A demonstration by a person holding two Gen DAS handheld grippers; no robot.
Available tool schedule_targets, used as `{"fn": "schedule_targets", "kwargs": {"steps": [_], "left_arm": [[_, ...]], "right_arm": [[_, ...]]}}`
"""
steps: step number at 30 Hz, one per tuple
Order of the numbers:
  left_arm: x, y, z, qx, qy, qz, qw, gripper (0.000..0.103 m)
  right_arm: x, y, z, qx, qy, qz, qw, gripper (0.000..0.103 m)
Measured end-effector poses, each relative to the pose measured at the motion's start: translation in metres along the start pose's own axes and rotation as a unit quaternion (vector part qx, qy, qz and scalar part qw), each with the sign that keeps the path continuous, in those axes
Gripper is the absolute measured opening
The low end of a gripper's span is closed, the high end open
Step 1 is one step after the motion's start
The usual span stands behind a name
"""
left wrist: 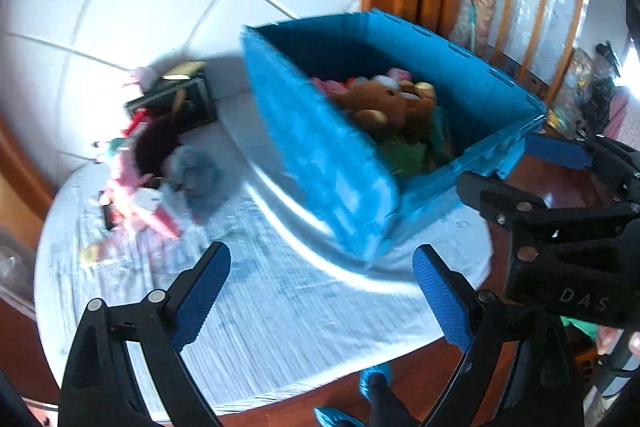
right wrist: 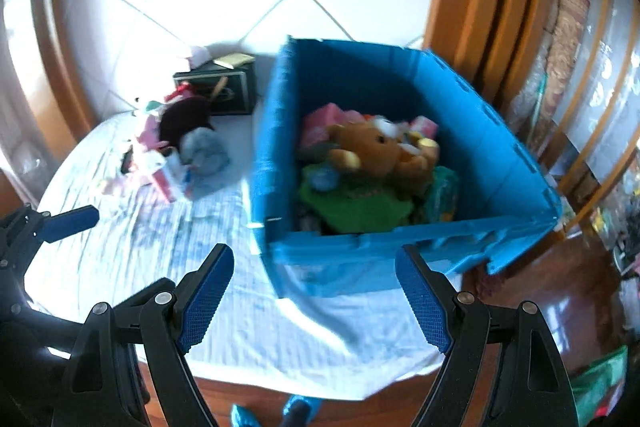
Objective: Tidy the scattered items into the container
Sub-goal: 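Pull both tools back from the box toward the bed, then move both tools toward the pink-and-white tissue package and clear plastic case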
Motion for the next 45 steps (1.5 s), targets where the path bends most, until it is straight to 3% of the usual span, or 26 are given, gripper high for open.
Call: {"fn": "schedule_targets", "kwargs": {"steps": [12,21,25,29,38,41,43,45], "left_arm": [[0.079,0.110,-0.002,-0.056,-0.014,-0.091,0.9941,0.093],[0.117,0.206,0.015,-0.146,-0.056,-0.166,0.9737,0.093],[0.126,0.249,0.034,-0.175,-0.067,-0.199,0.9620,0.093],[0.129,0.285,0.061,-0.175,-0.061,-0.228,0.9560,0.093],[0.156,0.358,0.128,-0.214,0.011,-0.280,0.9356,0.093],[0.164,0.384,0.141,-0.212,0.021,-0.300,0.9298,0.093],[0.160,0.399,0.153,-0.207,0.024,-0.298,0.9314,0.093],[0.152,0.412,0.165,-0.197,0.024,-0.288,0.9370,0.093]], "right_arm": [[0.021,0.111,0.031,-0.083,0.004,-0.040,0.996,0.084],[0.013,0.173,0.072,-0.141,-0.024,-0.072,0.987,0.091],[0.002,0.182,0.107,-0.160,-0.026,-0.064,0.985,0.093],[-0.008,0.197,0.158,-0.183,0.004,-0.060,0.981,0.093],[-0.024,0.224,0.274,-0.200,0.080,-0.043,0.976,0.093],[-0.031,0.235,0.294,-0.188,0.090,-0.052,0.977,0.085],[-0.038,0.240,0.308,-0.174,0.092,-0.050,0.979,0.064],[-0.049,0.245,0.329,-0.154,0.096,-0.040,0.982,0.056]]}}
Point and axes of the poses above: each gripper's, at about its wrist camera, not at the fingertips, and z roughly the way its jaws point, y to its left, x to its underside, the point moved 4 cm from there along z, roughly the way its jaws point, and after that the axes turned 1 degree about -x, right-handed, at the moved point
